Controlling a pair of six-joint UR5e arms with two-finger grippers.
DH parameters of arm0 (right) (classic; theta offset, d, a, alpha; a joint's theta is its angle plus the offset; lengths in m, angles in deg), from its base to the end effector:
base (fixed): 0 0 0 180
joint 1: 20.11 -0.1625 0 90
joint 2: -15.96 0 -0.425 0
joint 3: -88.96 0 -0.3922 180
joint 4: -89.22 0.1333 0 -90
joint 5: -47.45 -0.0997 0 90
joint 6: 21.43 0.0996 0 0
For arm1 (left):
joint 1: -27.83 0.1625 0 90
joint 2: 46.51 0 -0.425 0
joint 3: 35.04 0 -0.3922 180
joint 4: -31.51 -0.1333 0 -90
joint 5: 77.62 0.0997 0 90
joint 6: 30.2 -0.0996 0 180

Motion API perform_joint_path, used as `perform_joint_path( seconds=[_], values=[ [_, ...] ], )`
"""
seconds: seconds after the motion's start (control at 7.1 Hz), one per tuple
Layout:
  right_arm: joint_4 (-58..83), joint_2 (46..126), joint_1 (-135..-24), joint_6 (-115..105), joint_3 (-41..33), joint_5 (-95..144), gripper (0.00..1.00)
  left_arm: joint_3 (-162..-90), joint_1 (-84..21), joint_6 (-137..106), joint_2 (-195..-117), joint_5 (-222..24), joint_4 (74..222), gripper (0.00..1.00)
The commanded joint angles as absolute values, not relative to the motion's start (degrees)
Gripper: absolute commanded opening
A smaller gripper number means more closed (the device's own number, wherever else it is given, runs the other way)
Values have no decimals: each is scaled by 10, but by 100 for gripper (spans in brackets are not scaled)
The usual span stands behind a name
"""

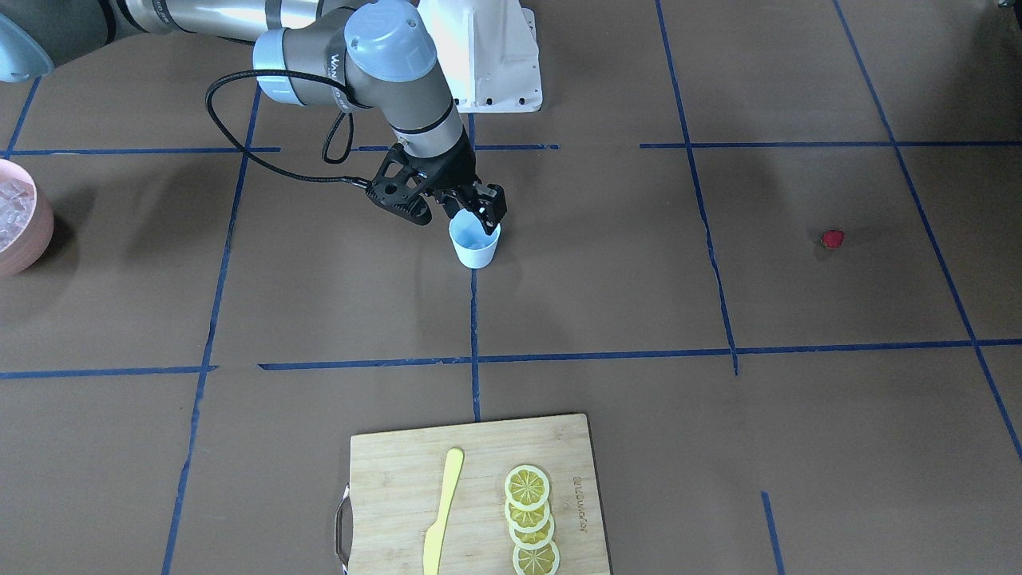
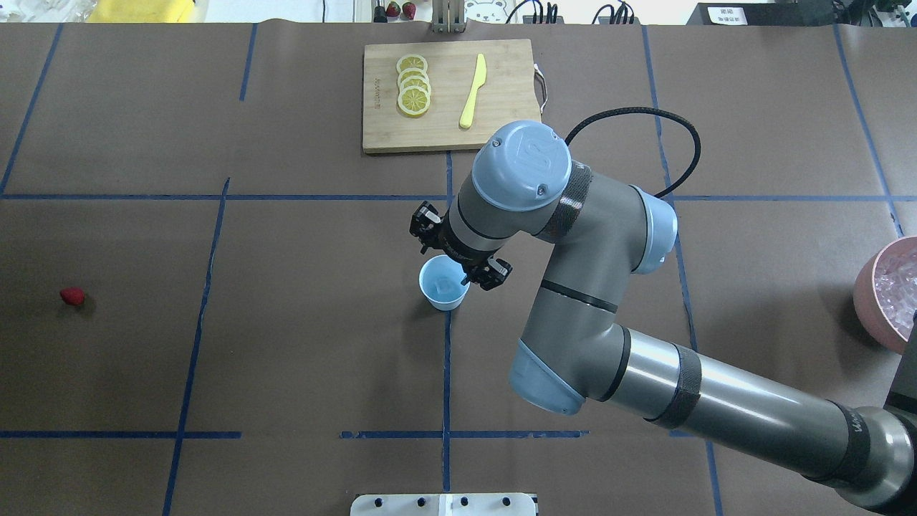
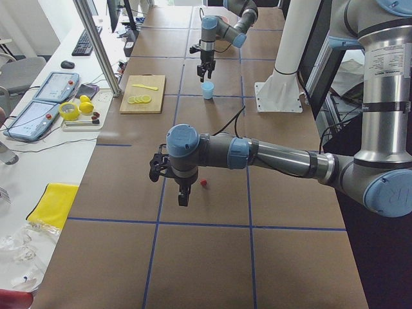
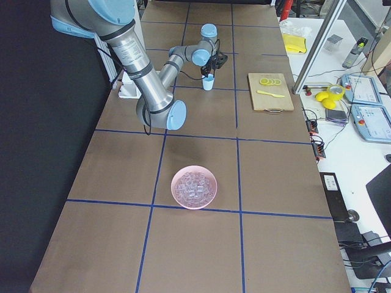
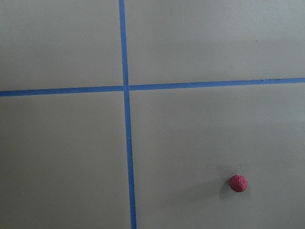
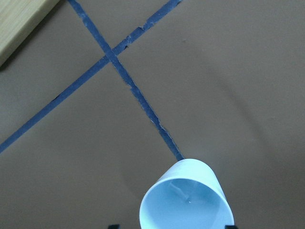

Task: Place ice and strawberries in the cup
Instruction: 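Open the right gripper to drop the ice cube into the cup, then move the right gripper back to the pink bowl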

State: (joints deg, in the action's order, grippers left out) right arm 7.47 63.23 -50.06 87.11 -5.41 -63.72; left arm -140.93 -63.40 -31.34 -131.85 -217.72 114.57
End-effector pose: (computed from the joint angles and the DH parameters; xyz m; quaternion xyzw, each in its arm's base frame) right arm -0.5479 -0.4280 0.1582 -0.1165 -0.4705 0.2797 0.8288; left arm -0.0666 -0.4530 0.5660 0.0427 0.4223 0.0151 0.9053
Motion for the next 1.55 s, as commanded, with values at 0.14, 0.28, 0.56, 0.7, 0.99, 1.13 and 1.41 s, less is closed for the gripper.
perform_joint_path(
  seconds=[0.14, 0.28, 0.56, 0.7, 0.99, 1.13, 1.41],
  values=[
    [19, 685, -551, 867, -144, -667, 96, -1409, -633, -313, -1319, -2176, 1145, 100],
    [11, 738, -601, 861, -187, -712, 99, -1409, -633, -313, -1319, -2176, 1144, 100],
    [6, 889, -682, 712, -284, -751, 100, -1405, -633, -312, -1319, -2177, 1145, 100],
    [7, 959, -718, 619, -305, -761, 100, -1406, -632, -312, -1320, -2177, 1145, 100],
    [16, 1078, -805, 418, -316, -783, 100, -1407, -632, -312, -1319, -2178, 1145, 100],
    [15, 1119, -855, 324, -313, -815, 100, -1407, -632, -312, -1319, -2178, 1145, 100],
    [14, 1176, -915, 100, -286, -839, 100, -1406, -632, -312, -1319, -2178, 1145, 100]
  ],
)
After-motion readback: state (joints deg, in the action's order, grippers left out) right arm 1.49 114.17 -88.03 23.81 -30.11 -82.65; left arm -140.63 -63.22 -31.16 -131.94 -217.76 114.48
